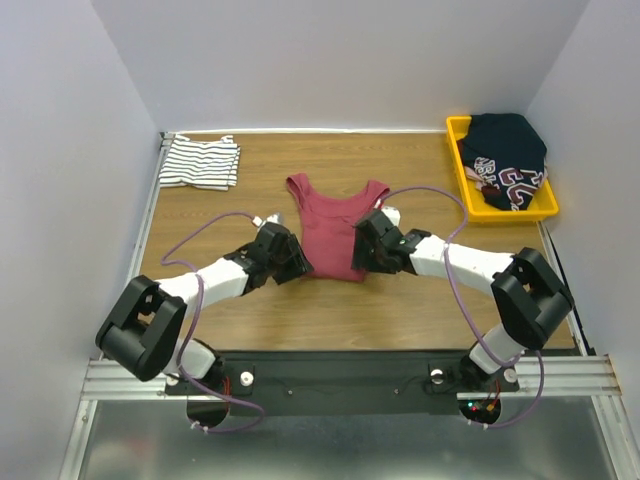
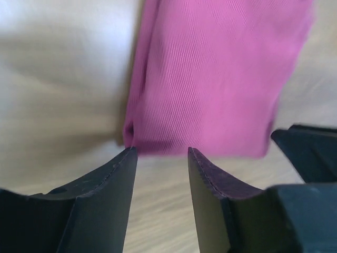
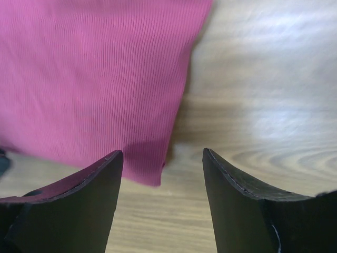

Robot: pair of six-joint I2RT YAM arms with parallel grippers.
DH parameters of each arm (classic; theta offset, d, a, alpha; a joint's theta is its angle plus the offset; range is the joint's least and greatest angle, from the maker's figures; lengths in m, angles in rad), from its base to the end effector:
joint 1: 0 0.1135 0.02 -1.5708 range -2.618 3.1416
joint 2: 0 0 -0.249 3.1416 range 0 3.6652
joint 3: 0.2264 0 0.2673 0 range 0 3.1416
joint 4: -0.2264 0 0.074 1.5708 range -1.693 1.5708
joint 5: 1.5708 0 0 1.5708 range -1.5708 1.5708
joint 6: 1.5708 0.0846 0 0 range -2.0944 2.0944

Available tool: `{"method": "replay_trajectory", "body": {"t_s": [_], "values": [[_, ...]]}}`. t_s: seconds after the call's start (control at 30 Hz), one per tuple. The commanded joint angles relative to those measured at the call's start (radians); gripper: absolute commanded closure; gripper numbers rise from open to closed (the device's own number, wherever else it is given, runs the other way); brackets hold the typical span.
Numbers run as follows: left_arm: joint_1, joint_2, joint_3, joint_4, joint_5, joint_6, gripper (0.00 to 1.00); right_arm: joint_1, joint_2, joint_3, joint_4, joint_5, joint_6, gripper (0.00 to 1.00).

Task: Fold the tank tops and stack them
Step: Fold the tank top

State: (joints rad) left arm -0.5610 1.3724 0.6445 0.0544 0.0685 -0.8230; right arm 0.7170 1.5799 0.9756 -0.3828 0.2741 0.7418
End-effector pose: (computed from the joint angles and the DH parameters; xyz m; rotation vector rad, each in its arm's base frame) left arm 0.2756 -0.1800 0.1303 -0.2712 2.3585 -0.7918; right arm 0.2837 0.2169 0.1342 0.1356 2.5173 0.2453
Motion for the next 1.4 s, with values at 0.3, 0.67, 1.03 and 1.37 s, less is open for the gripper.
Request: {"method": "replay_trajectory", "body": {"t_s": [0.3, 0.67, 1.03, 1.37], "values": [[-0.054, -0.026, -0.120, 0.147, -0.041, -0.125, 0.43, 0.055, -0.012, -0.090, 0.099, -0.035, 0.133, 0.33], [-0.053, 0.094, -0.102, 0.191, -0.045, -0.182, 0.68, 0.062, 0.029, -0.107, 0.125, -0.047, 0.153, 0.60], [-0.082, -0.042, -0.161, -0.005, 0.019, -0.208, 1.00, 0.091, -0.060, -0.161, 0.078, -0.151, 0.126, 0.84], [-0.083, -0.303, -0.241, -0.324, 0.083, -0.242, 0.91, 0.381, -0.147, -0.304, 0.028, -0.190, 0.343, 0.82]]}}
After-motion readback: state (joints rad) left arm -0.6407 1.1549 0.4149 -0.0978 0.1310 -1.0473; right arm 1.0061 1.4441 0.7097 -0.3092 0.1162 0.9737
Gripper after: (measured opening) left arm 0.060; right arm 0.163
